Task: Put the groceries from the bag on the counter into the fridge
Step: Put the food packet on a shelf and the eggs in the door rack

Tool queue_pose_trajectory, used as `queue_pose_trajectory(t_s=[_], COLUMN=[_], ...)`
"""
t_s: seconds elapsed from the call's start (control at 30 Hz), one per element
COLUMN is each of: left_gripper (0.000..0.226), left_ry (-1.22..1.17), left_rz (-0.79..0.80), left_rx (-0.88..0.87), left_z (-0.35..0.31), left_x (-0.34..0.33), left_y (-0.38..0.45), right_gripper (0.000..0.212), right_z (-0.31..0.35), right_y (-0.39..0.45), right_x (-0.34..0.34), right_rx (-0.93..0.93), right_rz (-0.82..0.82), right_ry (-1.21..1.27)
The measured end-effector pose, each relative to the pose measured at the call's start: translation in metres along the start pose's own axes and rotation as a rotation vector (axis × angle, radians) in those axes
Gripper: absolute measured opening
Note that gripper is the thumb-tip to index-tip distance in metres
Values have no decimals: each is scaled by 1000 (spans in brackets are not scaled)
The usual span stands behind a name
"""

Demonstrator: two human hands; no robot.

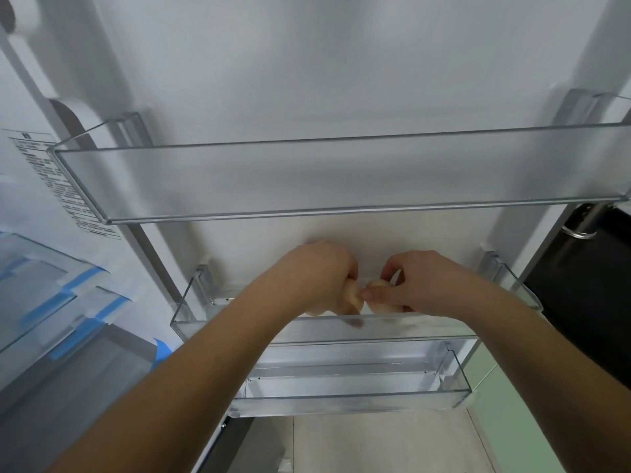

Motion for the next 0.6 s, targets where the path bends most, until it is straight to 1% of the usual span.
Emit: queue_pose_trajectory(t_s=[0.07,0.13,0.2,0.27,0.37,0.5,0.6], left_gripper=[38,49,58,61,58,46,44], left_ry=[-5,7,21,20,-21,-56,-88], left_rz=[1,30,44,49,52,37,35], left_rx=[-2,-17,-35,-41,-47,-53,-58], left_z=[0,1,2,3,7,12,12], left_x=[-1,-1,-1,0,-1,-2,-3], left_y=[0,1,2,2,1,1,1], right_gripper=[45,42,37,31,28,34,35], right_z=[-1,-3,-6,-9,-12,-15,-15], right_y=[0,0,-1,-2,-2,0,1], right_x=[0,1,2,4,5,3,2], right_rx=[3,13,27,42,52,29,19], right_rz=[-11,-12,11,33,41,15,-2], right_ry=[39,90,120,125,107,109,108])
Point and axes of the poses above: each hand's wrist, its own y-axis towards the middle knuckle, its own x-axis out of the back of the hand, z = x × y, the point moved 2 cm from there along y, towards the middle knuckle, and after that the axes turned 1 degree about x, right-handed, at the moved point
